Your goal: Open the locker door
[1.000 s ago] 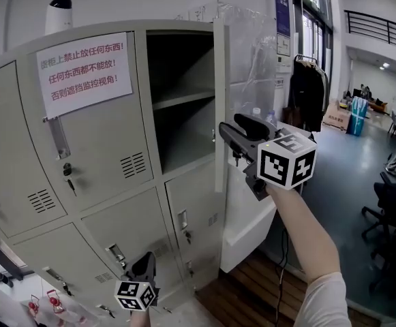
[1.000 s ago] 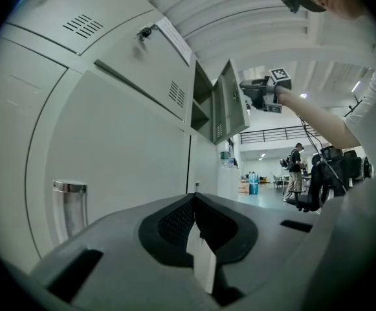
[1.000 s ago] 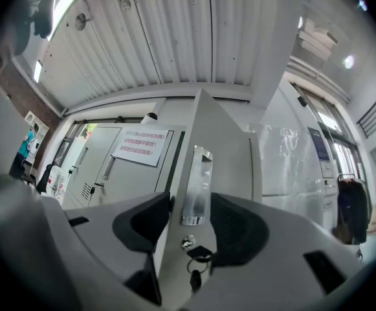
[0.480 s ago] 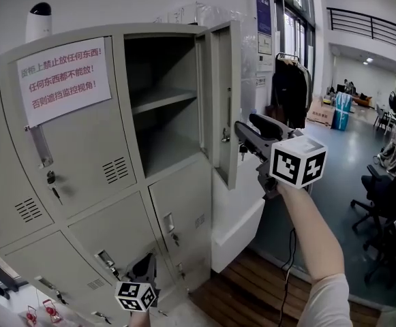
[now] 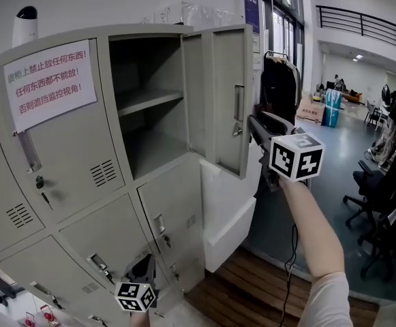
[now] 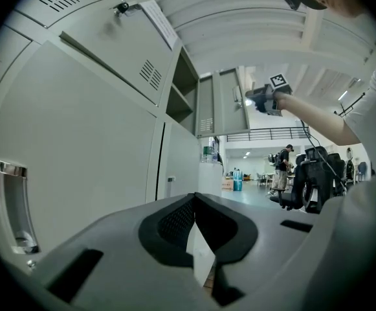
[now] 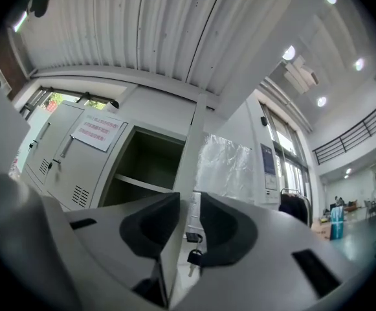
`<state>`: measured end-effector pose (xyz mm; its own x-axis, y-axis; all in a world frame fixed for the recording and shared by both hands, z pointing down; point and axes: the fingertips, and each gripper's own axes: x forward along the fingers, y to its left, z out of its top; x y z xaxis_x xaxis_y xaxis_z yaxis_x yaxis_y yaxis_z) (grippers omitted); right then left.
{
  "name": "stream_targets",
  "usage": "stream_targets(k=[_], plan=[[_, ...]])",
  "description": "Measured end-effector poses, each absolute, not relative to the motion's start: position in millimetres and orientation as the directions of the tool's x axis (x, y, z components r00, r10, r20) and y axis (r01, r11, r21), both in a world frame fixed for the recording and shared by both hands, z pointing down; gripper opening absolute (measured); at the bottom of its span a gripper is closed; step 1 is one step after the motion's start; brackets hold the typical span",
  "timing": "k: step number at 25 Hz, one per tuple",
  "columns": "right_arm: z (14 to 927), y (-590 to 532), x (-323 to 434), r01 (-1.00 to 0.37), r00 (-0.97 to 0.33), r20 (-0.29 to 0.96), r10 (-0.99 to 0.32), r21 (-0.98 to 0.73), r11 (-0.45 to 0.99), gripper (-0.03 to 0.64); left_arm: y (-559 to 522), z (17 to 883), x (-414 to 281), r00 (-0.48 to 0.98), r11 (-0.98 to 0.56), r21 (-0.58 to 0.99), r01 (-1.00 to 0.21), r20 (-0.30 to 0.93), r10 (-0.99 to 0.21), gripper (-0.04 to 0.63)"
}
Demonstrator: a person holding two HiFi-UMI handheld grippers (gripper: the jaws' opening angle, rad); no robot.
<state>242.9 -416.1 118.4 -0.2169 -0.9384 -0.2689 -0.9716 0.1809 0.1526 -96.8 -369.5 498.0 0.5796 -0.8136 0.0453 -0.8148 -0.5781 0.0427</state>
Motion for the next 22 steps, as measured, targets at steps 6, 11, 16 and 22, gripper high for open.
stream_targets(k=[6,11,16,22], plan=[[127.0,-417.2,257.6,-0.981,-0.164,-0.266,-0.950,0.142,0.130,0.017,-369.0,500.8,-91.2,0.589,-0.587,0.045,-0.808,0.048,-0.807,0.005],[131.1,-416.2,247.4,-0.975,-0.176,-0.271,-0.946,0.183,0.129,0.015,-368.8,500.1,-93.7,0.585,-0.583,0.045,-0.811,0.048,-0.810,0.005],[144.4,-414.7,231.2,-0.963,-0.206,-0.265,-0.942,0.224,0.148,0.015,-366.4,499.3,-95.7,0.584,-0.582,0.041,-0.812,0.050,-0.810,0.005],[178.5,-417.1,211.1,-0.958,-0.261,-0.252,-0.932,0.186,0.218,0.015,-363.0,496.3,-102.8,0.571,-0.570,0.037,-0.821,0.047,-0.819,0.005]])
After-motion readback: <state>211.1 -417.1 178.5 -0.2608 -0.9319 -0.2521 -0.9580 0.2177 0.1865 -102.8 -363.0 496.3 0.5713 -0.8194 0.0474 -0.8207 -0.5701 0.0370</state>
